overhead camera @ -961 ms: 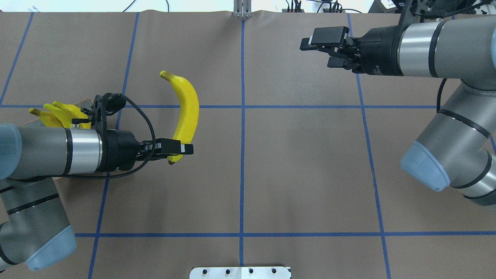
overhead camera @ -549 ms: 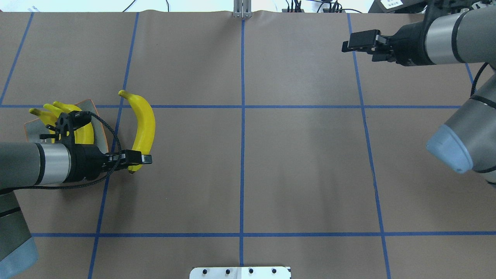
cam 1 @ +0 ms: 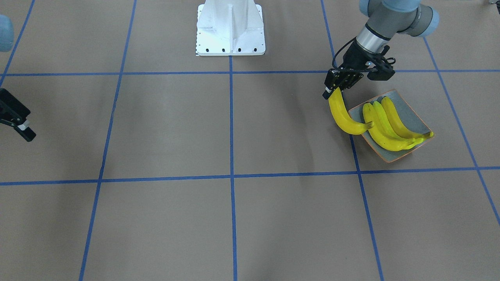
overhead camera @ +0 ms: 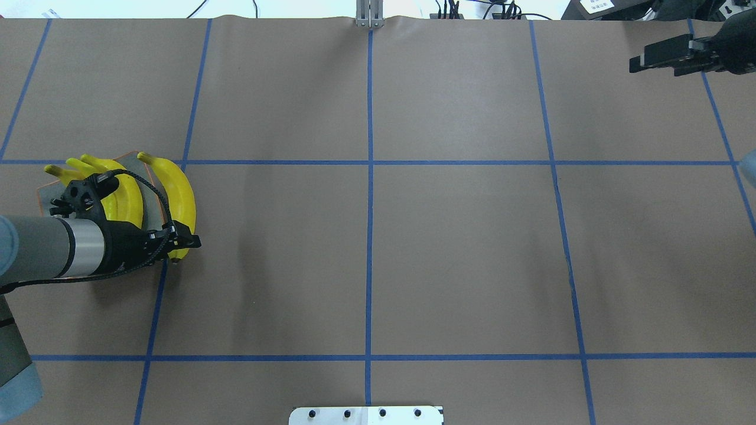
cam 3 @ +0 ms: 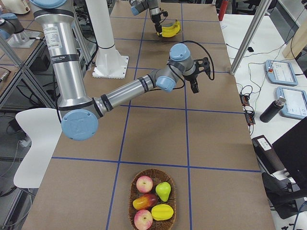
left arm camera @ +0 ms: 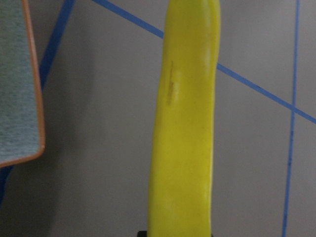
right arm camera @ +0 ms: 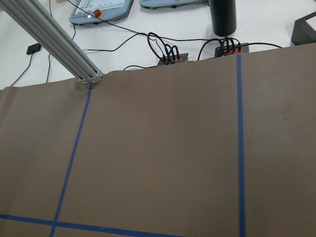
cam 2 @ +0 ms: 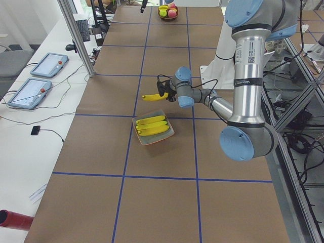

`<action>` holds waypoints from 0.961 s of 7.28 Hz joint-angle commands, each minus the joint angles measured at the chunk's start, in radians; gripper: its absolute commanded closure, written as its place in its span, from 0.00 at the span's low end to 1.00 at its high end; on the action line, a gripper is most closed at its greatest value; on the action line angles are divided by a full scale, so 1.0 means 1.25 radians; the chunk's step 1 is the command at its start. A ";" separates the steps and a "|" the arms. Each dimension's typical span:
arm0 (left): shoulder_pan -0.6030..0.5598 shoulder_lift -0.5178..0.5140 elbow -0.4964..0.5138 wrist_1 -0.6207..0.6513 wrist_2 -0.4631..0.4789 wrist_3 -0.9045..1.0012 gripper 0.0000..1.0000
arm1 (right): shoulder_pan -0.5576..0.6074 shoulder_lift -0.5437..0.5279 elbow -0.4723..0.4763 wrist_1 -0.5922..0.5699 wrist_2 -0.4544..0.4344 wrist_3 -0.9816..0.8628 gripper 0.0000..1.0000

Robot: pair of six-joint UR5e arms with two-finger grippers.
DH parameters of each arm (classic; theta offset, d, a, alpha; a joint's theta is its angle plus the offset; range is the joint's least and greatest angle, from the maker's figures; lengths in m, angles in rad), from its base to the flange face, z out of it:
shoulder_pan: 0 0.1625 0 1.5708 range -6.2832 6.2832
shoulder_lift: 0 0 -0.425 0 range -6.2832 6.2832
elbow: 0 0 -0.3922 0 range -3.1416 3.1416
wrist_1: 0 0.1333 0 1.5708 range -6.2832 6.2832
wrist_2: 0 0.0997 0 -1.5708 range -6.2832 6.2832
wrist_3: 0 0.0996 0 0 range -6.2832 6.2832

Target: Transfer all bananas from basket to plate

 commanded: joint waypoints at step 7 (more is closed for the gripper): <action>-0.033 0.054 0.043 0.021 0.002 0.065 1.00 | 0.034 -0.008 -0.020 0.001 0.025 -0.041 0.00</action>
